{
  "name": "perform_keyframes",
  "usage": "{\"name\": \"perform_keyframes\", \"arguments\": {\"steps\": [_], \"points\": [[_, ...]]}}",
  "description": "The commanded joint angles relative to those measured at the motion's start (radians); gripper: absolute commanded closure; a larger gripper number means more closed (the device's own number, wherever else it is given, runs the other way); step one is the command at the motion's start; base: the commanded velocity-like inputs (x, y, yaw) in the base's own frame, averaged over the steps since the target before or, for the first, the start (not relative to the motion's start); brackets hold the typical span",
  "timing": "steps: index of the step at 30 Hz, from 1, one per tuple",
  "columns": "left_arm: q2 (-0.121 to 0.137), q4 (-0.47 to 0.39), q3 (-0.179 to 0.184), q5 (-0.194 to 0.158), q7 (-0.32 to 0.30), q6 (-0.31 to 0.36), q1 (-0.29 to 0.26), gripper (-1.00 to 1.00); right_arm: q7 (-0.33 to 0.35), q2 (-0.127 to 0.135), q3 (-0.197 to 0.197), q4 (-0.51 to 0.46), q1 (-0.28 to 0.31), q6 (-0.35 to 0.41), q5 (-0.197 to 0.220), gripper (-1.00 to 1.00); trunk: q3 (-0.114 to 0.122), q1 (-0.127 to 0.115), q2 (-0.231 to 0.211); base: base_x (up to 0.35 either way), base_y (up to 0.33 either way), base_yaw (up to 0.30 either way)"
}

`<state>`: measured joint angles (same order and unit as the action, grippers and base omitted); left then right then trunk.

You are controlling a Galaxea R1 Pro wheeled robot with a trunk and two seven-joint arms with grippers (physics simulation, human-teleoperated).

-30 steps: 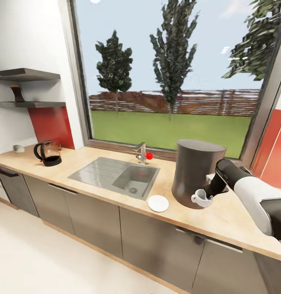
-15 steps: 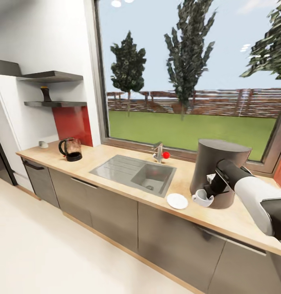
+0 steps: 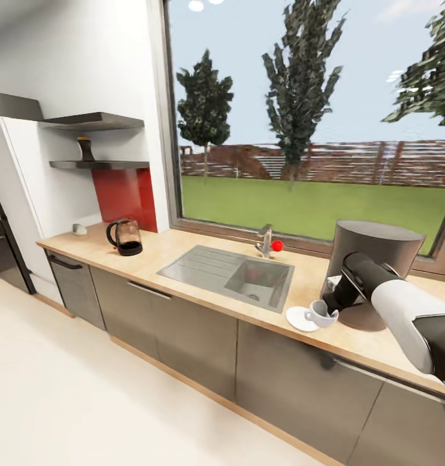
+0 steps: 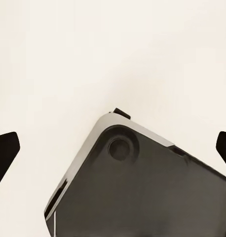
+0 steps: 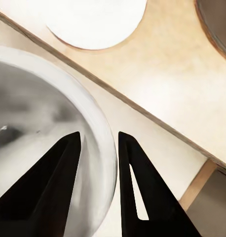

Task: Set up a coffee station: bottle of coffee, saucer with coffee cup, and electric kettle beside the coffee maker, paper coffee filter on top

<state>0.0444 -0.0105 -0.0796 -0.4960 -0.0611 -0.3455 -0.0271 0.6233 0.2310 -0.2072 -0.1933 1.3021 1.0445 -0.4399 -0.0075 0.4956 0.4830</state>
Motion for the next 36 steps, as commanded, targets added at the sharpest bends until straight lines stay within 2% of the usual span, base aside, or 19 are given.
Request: {"name": "perform_keyframes", "arguments": {"steps": [1, 7, 20, 29, 36], "points": [[0.0, 0.001, -0.008, 0.0, -0.006, -0.003, -0.001, -1.0, 0.009, 0.001, -0.008, -0.001, 0.0, 0.003, -0.002, 1.0, -0.001, 0.0, 0.001, 0.0, 0.044, 0.0], [0.0, 0.001, -0.008, 0.0, -0.006, -0.002, -0.001, -1.0, 0.01, -0.001, -0.008, -0.001, 0.0, 0.003, -0.002, 1.0, -0.001, 0.0, 0.001, 0.077, 0.113, 0.0], [-0.001, 0.001, -0.008, 0.001, -0.006, 0.002, -0.001, -1.0, 0.009, 0.001, -0.006, -0.001, 0.0, 0.003, -0.002, 1.0, -0.001, 0.0, 0.001, 0.24, 0.159, 0.0], [-0.001, 0.001, -0.008, 0.001, -0.006, -0.004, -0.001, -1.0, 0.012, 0.007, -0.007, -0.001, 0.0, 0.003, 0.004, 1.0, -0.001, 0.0, 0.001, 0.014, 0.004, -0.009], [-0.001, 0.001, -0.008, 0.001, -0.006, -0.004, -0.001, -1.0, 0.013, 0.01, -0.005, -0.001, 0.0, 0.003, 0.009, 1.0, 0.0, 0.0, 0.001, 0.0, 0.0, -0.197]]}}
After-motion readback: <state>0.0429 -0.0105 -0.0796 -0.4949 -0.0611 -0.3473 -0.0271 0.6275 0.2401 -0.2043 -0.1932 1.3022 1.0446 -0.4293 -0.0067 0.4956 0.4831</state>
